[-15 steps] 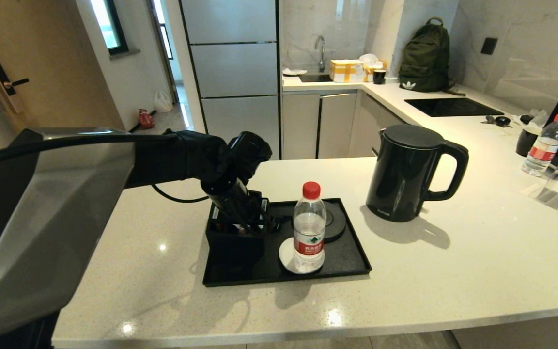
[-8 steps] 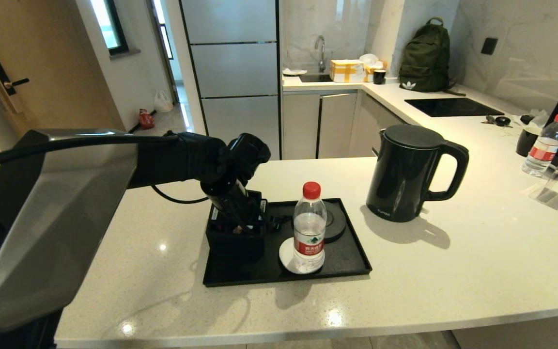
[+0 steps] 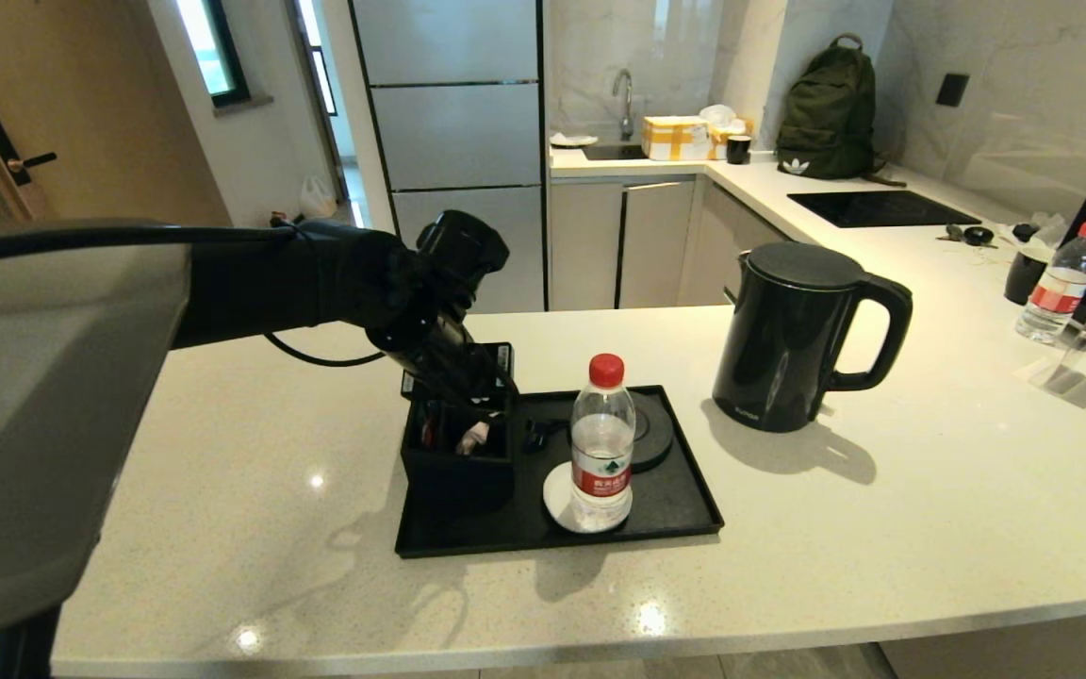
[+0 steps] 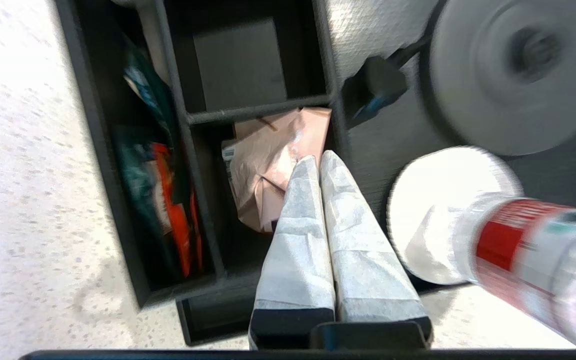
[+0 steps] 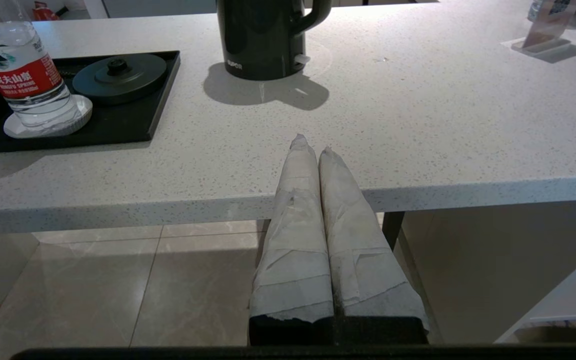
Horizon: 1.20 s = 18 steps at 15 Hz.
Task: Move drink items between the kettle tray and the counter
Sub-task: Pick up the tea bag
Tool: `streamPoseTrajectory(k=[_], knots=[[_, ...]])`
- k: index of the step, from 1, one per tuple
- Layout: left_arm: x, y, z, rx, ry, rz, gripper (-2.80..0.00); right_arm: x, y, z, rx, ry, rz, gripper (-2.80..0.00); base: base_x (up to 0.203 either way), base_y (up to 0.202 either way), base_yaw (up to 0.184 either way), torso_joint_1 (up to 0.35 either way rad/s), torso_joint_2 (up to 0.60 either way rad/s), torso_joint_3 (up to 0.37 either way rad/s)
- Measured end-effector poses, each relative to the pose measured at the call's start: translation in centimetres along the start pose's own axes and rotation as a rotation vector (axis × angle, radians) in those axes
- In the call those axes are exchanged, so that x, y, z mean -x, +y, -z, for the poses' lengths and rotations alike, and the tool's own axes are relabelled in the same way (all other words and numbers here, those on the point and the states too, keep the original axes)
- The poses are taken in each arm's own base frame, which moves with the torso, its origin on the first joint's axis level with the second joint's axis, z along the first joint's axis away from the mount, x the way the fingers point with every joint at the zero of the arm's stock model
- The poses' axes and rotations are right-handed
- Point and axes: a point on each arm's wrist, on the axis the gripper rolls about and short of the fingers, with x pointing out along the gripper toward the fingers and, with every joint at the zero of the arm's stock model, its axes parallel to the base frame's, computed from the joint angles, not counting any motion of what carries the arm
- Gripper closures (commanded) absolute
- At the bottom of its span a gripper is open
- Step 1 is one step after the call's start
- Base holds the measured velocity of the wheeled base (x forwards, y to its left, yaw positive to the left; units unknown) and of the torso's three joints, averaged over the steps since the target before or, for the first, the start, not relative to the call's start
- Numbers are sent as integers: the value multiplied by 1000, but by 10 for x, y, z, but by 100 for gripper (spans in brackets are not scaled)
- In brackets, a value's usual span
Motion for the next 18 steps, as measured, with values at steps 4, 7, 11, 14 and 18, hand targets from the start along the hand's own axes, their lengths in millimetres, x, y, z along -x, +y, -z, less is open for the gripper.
streamPoseTrajectory(k=[4,7,11,14,18], knots=[[11,5,-4,6,-18,0,0,0,0,0,0,0,-1,0,0,0,0,0,0,0],[3,8,2,0,33,-25,0,0,0,0,0,0,1,0,0,0,0,0,0,0],[-7,8,6,-5,62,-46,-280,0,0,0,0,0,0,0,0,0,0,0,0,0],[-9,8,7,-6,66,-48,-280,0,0,0,0,0,-1,0,0,0,0,0,0,0],[-13,4,16,-25,101,-51,-280,0,0,0,0,0,0,0,0,0,0,0,0,0]])
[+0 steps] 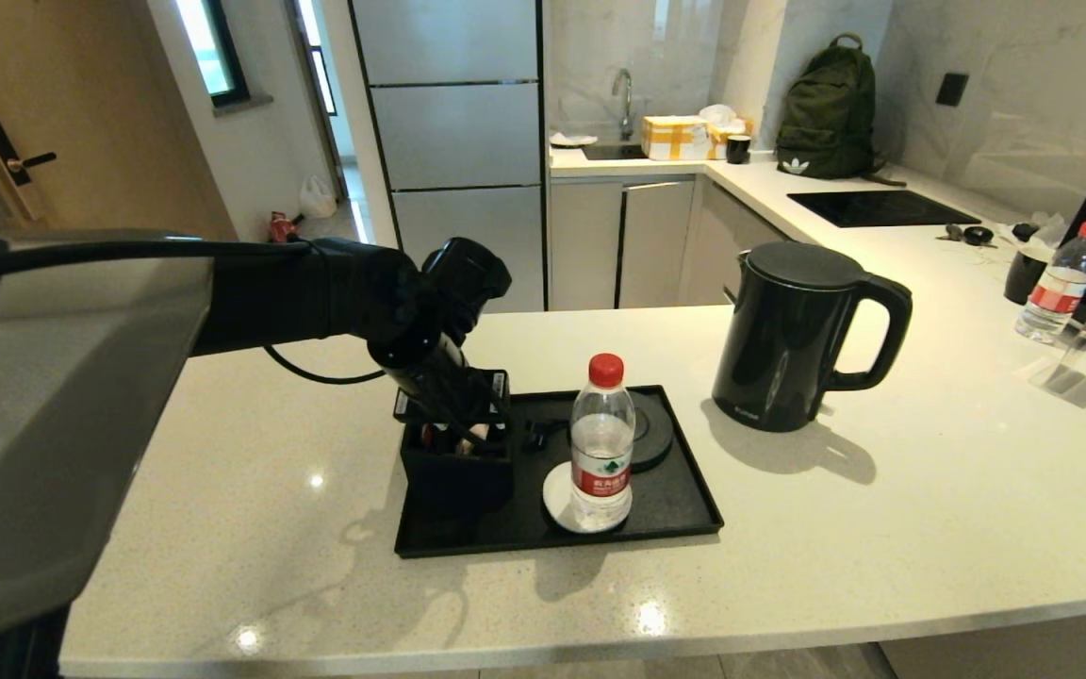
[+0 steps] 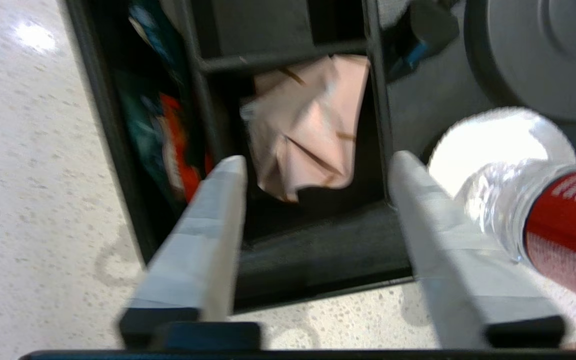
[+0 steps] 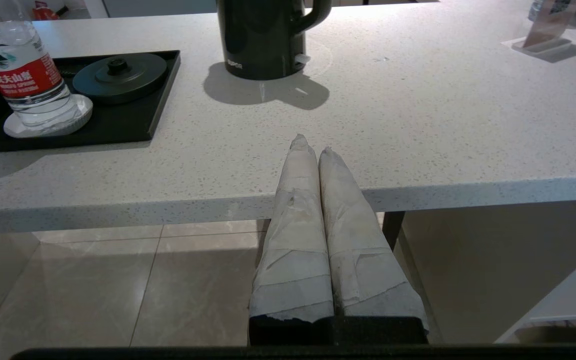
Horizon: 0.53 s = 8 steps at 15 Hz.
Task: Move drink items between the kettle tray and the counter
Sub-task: Pick up the tea bag
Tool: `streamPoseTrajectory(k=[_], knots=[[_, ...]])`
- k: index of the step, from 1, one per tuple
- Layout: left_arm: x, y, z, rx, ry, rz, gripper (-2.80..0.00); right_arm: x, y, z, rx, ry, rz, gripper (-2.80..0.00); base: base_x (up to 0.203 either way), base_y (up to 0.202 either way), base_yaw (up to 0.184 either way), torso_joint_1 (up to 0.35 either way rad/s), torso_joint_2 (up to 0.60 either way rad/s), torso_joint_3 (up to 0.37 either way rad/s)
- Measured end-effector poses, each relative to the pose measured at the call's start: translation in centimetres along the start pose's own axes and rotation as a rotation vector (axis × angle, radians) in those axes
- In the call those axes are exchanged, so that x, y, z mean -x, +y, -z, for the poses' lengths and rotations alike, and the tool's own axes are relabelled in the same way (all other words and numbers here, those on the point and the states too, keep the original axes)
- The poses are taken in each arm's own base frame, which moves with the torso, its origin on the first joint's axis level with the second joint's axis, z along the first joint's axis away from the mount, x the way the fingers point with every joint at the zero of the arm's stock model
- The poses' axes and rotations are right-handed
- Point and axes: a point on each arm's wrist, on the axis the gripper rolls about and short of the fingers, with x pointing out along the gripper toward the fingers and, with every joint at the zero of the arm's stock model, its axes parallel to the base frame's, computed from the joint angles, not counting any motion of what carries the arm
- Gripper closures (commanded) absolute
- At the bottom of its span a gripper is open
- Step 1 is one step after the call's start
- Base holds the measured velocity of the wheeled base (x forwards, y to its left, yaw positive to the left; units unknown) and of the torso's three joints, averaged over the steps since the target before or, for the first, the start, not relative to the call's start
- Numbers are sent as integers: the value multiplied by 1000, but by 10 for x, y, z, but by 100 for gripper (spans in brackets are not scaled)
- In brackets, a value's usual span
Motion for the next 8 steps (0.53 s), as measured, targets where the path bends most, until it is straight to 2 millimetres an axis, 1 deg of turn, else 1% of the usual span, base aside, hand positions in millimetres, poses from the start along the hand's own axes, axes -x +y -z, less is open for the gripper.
streamPoseTrajectory(k=[2,4,8], knots=[[-2,-5,6,-16,17,-1,-280,0,0,0,0,0,0,0,0,0,0,0,0,0],[-3,-6,7,-21,21,-1,-280,0,0,0,-1,0,1,0,0,0,0,0,0,0],[-7,-17,14,-50,25,-25,-280,0,0,0,0,0,0,0,0,0,0,0,0,0]])
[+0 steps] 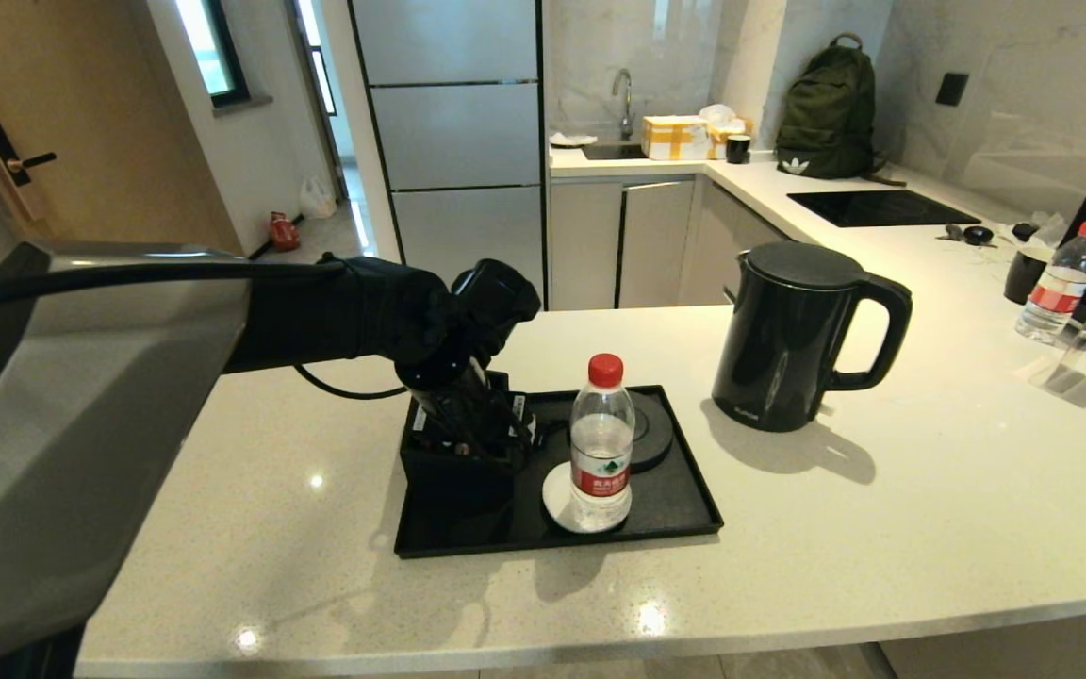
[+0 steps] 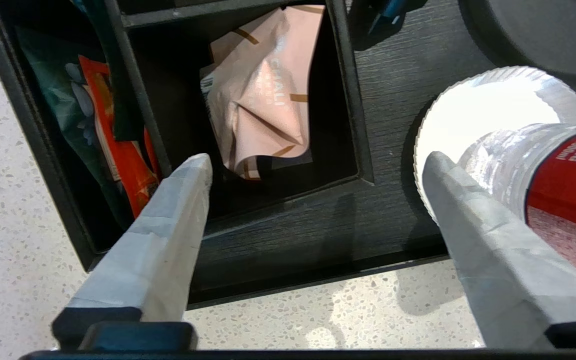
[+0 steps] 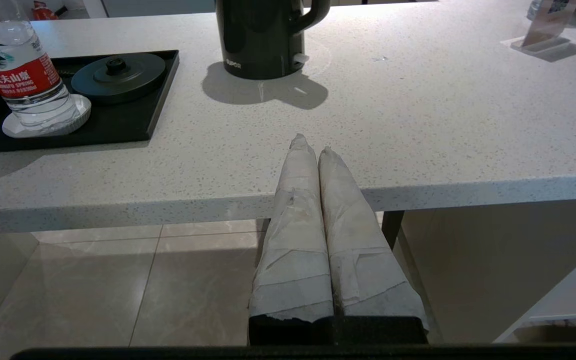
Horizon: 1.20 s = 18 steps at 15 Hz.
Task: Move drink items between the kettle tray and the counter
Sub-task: Pick up the tea bag
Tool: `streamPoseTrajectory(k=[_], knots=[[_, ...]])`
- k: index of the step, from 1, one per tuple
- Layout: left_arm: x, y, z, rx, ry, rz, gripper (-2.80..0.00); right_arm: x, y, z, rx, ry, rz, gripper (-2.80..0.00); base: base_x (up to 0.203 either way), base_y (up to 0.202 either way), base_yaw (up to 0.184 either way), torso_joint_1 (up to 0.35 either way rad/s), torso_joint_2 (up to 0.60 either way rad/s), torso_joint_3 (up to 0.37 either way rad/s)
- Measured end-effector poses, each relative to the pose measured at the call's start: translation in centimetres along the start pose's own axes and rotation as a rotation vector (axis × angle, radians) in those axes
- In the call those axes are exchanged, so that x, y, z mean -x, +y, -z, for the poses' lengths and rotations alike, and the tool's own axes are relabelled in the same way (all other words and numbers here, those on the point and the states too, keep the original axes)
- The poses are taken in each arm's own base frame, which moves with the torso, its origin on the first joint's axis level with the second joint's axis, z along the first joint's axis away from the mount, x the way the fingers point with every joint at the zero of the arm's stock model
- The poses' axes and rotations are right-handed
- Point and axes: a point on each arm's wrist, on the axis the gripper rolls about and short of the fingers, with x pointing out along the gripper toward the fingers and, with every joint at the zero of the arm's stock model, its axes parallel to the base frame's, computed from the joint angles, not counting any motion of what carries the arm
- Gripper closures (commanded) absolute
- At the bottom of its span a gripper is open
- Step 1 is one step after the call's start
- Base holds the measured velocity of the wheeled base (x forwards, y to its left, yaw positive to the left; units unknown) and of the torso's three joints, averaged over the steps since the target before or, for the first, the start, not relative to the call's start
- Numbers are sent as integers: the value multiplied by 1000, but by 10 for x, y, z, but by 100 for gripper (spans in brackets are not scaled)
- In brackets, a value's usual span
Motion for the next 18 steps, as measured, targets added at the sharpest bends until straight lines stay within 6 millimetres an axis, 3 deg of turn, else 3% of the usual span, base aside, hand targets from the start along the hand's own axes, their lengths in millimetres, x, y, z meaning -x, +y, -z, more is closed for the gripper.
streamPoseTrajectory(k=[17,18], knots=[[-9,-3,-3,13,-6,1,-280,0,0,0,0,0,0,0,0,0,0,0,0,0],[-9,-3,-3,14,-8,2,-65,0,0,0,0,0,-1,0,0,0,0,0,0,0]])
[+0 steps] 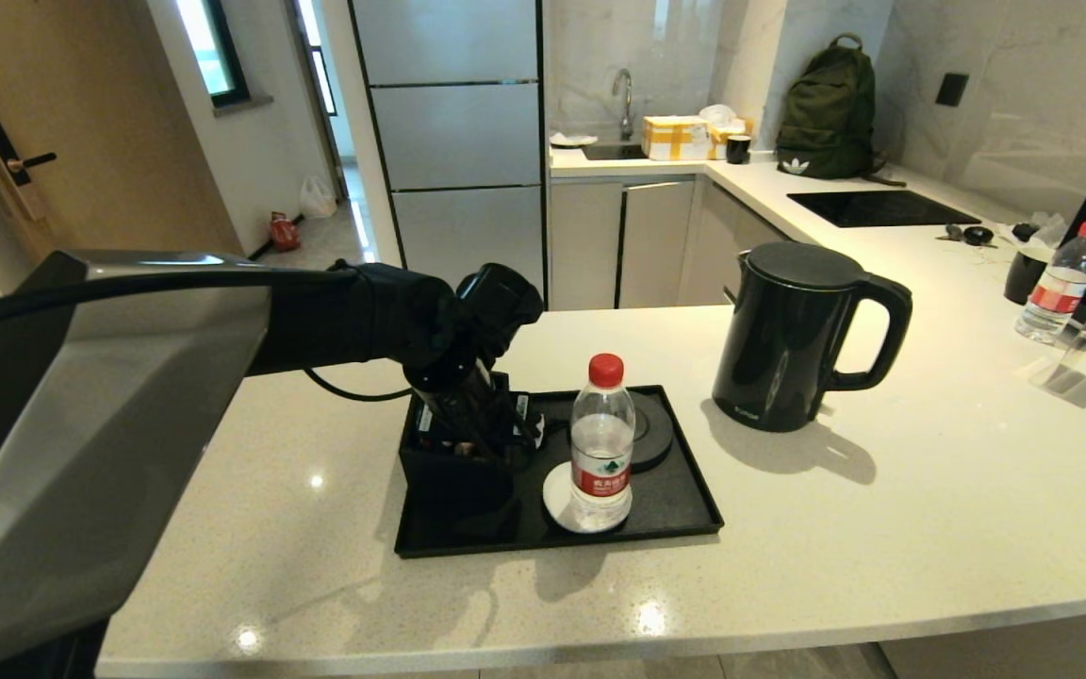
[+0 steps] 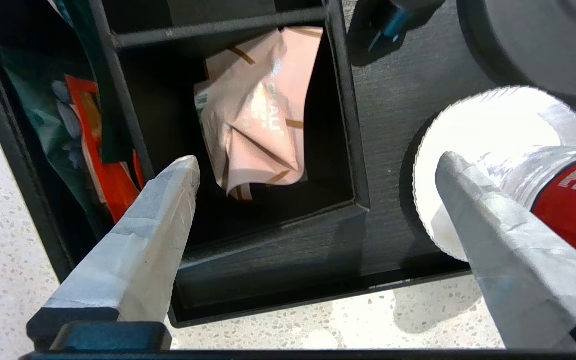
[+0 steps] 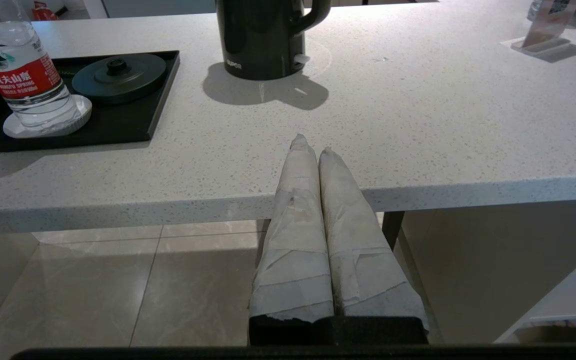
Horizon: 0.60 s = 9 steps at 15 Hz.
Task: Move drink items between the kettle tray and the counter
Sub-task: Pick up the tea bag
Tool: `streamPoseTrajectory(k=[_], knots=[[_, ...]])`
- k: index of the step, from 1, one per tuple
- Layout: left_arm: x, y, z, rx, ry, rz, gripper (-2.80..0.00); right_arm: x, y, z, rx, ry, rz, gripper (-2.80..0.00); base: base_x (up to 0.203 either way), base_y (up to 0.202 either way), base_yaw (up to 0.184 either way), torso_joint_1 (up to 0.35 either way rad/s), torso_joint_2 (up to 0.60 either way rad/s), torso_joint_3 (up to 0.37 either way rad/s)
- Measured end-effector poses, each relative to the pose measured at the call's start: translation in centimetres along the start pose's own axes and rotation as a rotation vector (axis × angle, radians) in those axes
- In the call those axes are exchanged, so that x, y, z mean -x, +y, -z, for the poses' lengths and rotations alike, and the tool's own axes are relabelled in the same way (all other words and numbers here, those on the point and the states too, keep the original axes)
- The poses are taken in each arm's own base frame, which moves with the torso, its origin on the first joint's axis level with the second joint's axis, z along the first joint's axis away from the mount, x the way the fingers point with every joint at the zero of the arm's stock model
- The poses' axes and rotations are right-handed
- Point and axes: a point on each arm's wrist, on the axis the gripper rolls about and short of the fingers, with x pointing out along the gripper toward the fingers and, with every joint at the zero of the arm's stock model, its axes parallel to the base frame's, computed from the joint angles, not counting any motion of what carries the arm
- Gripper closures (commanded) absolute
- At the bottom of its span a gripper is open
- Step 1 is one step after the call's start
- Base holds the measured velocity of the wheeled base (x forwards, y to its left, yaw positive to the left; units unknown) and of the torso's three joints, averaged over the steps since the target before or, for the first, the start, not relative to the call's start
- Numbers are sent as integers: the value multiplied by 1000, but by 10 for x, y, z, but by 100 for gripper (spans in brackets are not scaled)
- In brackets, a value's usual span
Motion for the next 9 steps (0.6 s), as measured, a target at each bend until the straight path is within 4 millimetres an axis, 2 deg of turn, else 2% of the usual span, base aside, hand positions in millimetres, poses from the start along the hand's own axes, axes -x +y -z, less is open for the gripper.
streamPoseTrajectory(k=[1,9], knots=[[0,0,0,1,-1,-1,0,0,0,0,0,0,0,0,0,0,0,0,0,0],[-5,0,0,-7,2,-18,0,0,0,0,0,0,1,0,0,0,0,0,0,0]])
